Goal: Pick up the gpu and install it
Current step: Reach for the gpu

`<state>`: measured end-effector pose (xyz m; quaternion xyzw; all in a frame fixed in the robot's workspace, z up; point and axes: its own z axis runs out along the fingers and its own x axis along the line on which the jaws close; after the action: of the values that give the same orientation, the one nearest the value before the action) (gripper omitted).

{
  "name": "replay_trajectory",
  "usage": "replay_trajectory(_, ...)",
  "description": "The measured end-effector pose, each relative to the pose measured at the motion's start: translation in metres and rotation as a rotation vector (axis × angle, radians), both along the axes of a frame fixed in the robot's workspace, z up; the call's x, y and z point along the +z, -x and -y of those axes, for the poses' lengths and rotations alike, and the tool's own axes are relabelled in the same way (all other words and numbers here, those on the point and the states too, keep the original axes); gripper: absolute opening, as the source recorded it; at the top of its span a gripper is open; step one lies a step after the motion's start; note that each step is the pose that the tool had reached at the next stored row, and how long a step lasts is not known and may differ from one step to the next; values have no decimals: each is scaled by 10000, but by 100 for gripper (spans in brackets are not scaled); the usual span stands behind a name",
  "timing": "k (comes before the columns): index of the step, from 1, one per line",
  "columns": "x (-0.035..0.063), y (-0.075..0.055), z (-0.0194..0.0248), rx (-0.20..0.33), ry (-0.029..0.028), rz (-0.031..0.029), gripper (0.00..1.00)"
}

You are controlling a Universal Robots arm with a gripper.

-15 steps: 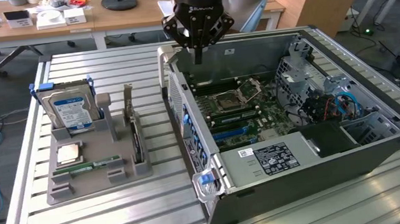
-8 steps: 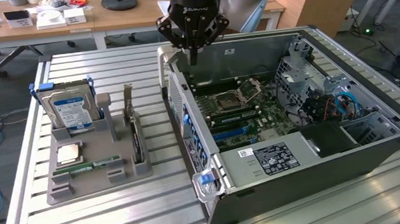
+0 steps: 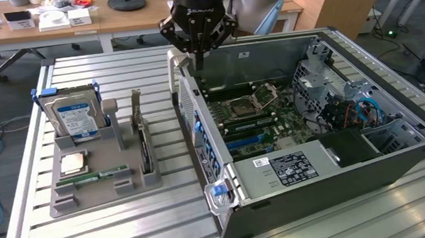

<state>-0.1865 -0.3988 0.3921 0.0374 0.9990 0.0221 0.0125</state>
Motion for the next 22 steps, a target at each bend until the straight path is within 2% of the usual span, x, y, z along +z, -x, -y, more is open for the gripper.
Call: replay_trajectory(22,-10,341,-3,0,0,0,10)
